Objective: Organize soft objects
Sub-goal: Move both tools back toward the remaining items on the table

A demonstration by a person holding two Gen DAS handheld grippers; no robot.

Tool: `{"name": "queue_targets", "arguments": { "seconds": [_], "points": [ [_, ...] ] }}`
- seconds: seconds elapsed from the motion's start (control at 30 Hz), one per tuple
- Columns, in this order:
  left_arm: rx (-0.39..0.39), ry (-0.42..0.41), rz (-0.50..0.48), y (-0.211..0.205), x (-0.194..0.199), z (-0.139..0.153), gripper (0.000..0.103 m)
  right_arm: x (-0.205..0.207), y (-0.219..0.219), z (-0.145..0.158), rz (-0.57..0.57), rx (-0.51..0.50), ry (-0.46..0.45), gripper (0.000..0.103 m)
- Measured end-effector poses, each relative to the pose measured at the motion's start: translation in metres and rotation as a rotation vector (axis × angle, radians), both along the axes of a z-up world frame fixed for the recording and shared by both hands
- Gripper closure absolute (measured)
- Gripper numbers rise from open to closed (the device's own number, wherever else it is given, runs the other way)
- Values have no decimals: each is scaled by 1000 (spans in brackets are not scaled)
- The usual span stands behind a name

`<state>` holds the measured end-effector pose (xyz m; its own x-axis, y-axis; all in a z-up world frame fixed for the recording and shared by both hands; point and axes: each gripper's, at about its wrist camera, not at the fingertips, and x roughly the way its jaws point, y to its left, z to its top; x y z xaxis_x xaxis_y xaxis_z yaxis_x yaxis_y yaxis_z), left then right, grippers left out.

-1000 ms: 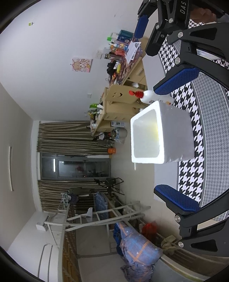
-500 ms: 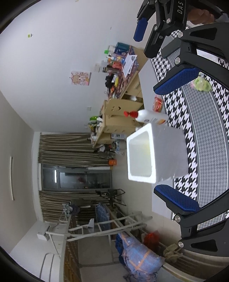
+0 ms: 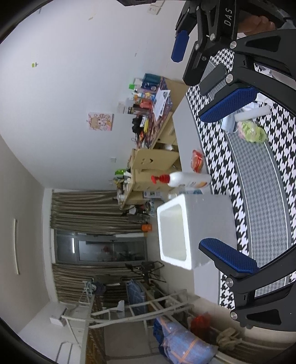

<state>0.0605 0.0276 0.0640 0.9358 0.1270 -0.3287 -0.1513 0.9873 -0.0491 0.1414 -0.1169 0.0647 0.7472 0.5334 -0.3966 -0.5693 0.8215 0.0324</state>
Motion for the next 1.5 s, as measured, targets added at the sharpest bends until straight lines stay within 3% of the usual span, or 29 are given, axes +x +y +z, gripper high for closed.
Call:
{"name": "queue_targets", "arguments": {
  "seconds": [0.27,0.73,1.5],
  "points": [
    [-11,22,-91,-19,13,-14,1,-2,-21,-8,-46,8,-7,10],
    [-10,58,-156,-39,39,-42,1,8,-53,-29,-156,14,12,10],
    [1,253,-236,-68,97,-102,1,34,-83,-77,-243,-20,108,10]
  ]
}}
